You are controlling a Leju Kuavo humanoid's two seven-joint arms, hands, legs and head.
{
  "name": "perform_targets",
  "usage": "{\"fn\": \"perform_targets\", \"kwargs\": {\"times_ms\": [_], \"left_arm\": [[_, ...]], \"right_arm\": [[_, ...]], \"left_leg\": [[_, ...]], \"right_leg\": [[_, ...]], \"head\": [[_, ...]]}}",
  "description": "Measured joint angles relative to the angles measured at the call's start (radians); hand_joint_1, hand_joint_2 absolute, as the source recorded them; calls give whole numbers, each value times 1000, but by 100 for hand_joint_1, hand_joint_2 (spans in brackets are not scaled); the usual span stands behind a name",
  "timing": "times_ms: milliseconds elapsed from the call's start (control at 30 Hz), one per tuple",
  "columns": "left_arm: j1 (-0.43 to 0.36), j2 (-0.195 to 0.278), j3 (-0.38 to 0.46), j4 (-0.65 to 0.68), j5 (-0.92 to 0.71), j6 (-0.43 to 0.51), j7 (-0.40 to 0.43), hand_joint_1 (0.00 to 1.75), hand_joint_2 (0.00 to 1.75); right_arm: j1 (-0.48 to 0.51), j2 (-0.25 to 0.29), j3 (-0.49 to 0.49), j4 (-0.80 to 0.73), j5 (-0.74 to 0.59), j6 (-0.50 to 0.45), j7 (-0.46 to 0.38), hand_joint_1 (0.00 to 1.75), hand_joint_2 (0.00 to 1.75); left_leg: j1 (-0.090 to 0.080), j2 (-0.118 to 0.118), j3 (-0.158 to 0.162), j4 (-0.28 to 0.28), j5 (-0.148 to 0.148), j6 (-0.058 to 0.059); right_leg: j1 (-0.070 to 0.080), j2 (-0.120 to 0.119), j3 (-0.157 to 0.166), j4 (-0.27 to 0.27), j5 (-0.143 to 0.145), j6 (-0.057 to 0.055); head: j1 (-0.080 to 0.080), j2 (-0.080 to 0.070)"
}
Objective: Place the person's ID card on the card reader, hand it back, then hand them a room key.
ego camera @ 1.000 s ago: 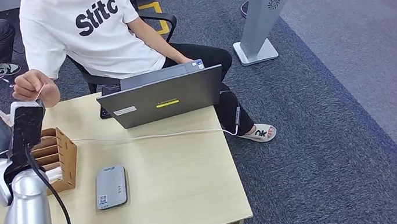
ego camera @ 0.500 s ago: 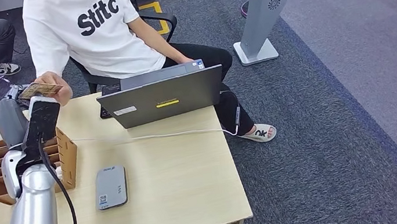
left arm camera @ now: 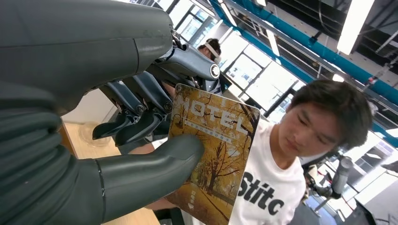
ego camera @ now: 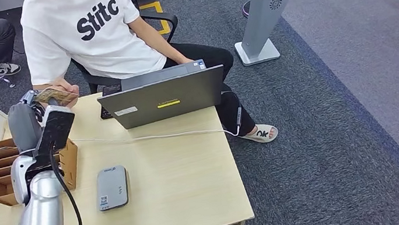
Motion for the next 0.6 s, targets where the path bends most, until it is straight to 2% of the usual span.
{"fn": "perform_targets", "kwargs": {"times_ms": [167,333,600], "left_arm": [[67,-2,-50,-83,-29,-12,-9,175,175],[170,4,-132,-213,-81,-23,-4,175,175],[348,58,-281,-383,-143,-68,-14,175,175]], "right_arm": [[1,0,-9,0,-4,-3,-3,0,175],[4,0,-25,1,-12,-9,-13,0,175],[13,0,-53,1,-23,-9,-31,0,175]], "left_leg": [[0,0,0,0,0,0],[0,0,0,0,0,0],[0,0,0,0,-1,1]], "right_leg": [[0,0,0,0,0,0],[0,0,0,0,0,0],[0,0,0,0,-1,0]], "head": [[0,0],[0,0],[0,0]]}}
